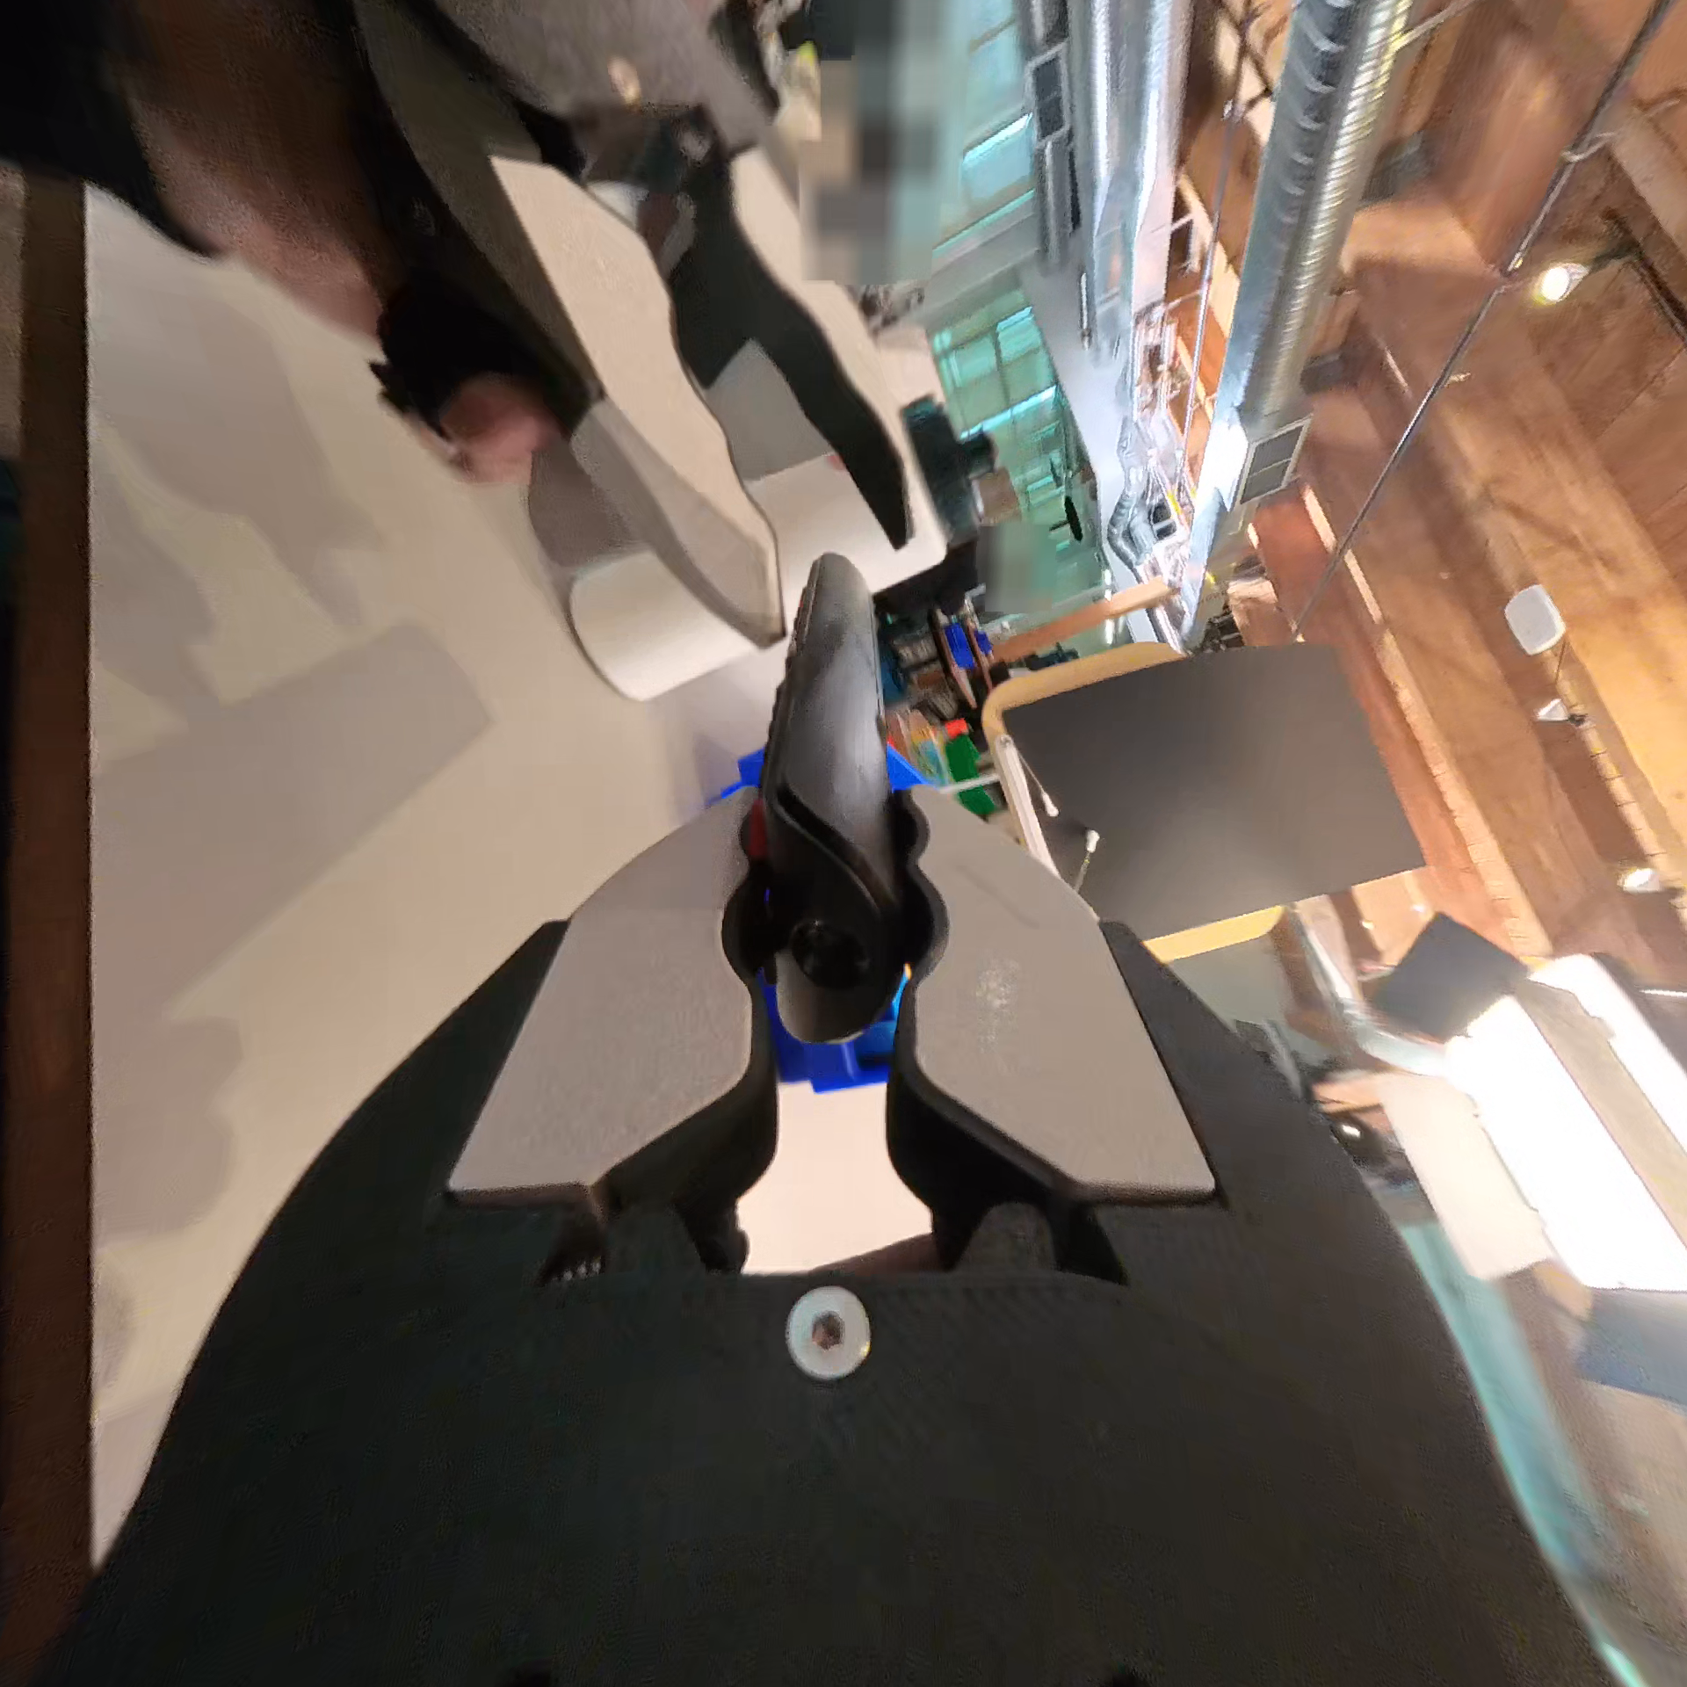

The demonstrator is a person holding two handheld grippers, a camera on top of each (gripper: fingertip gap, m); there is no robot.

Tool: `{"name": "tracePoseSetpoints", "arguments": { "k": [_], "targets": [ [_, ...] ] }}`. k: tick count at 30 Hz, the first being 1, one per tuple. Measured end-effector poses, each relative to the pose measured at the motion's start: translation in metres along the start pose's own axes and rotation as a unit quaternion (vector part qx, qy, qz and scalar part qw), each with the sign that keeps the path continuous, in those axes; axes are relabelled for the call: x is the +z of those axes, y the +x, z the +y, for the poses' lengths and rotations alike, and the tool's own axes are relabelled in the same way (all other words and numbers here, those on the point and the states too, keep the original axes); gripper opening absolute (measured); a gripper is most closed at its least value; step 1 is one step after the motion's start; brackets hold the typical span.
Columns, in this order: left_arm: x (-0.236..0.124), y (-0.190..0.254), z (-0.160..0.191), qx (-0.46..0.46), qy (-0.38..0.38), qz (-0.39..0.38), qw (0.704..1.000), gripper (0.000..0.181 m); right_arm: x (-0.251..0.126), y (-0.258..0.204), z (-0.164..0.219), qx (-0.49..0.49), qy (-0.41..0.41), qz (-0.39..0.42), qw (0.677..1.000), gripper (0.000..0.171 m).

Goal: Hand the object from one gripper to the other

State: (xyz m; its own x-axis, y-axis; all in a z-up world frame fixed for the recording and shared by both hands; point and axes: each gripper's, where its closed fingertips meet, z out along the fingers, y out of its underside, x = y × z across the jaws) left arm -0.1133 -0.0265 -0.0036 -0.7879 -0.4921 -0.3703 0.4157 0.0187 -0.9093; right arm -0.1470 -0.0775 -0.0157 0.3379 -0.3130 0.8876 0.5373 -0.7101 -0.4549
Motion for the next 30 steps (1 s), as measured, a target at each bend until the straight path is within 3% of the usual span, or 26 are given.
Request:
{"name": "tracePoseSetpoints", "arguments": {
  "k": [3,8,14,17,23,26,30],
  "targets": [
    [-0.002,-0.007,-0.008,-0.131,0.059,0.025,0.989,0.073,-0.005,0.006,-0.003,0.053,0.039,-0.009,0.998,0.024],
    [0.000,-0.011,0.004,-0.191,0.064,0.045,0.979,0.078,-0.005,0.007,0.002,0.069,0.043,-0.015,0.997,0.024],
    [-0.010,-0.034,-0.008,-0.288,0.148,0.024,0.946,0.082,-0.011,0.011,-0.008,0.124,0.093,-0.037,0.987,0.024],
    [-0.012,-0.028,-0.009,-0.316,0.172,0.073,0.930,0.084,-0.019,0.012,-0.018,0.190,0.142,-0.072,0.969,0.024],
    [-0.018,-0.001,-0.025,-0.396,0.233,0.198,0.866,0.086,-0.021,0.015,-0.029,0.313,0.219,-0.122,0.916,0.024],
    [-0.017,0.014,-0.032,-0.406,0.249,0.229,0.849,0.077,-0.015,0.011,-0.033,0.367,0.238,-0.150,0.886,0.024],
    [-0.013,0.027,-0.041,-0.388,0.262,0.215,0.857,0.049,0.000,-0.001,-0.032,0.417,0.233,-0.175,0.861,0.024]
  ]
}}
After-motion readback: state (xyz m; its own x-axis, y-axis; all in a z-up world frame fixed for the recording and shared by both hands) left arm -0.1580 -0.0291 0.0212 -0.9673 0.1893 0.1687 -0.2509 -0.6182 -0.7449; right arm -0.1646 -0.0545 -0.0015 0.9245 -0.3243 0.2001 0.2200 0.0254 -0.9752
